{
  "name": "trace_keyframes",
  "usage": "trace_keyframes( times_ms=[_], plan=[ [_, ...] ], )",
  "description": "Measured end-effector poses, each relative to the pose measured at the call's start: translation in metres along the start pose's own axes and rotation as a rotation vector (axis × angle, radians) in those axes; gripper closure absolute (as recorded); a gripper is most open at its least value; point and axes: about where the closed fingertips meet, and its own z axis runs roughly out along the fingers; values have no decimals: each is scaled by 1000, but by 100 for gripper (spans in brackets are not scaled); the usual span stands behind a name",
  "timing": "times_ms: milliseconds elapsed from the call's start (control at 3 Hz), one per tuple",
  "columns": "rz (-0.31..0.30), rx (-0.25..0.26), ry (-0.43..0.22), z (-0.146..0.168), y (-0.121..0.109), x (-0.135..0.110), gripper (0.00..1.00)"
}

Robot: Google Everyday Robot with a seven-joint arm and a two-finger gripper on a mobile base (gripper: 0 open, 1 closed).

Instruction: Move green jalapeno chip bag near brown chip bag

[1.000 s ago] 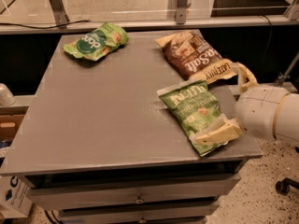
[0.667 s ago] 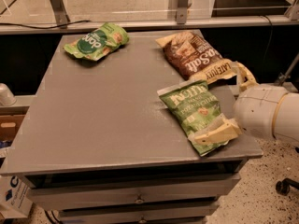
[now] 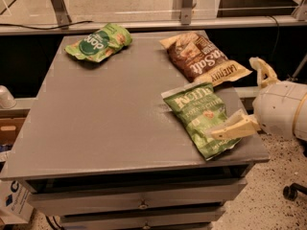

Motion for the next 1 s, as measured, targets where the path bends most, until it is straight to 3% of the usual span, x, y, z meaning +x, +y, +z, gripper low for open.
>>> trace_keyframes(
  times_ms=[333,667,1000],
  plan=[
    [33,98,-18,-19,-43,8,0],
    [44,191,-66,-40,-85,-6,0],
    [44,191,-66,-39,-85,-6,0]
  ],
)
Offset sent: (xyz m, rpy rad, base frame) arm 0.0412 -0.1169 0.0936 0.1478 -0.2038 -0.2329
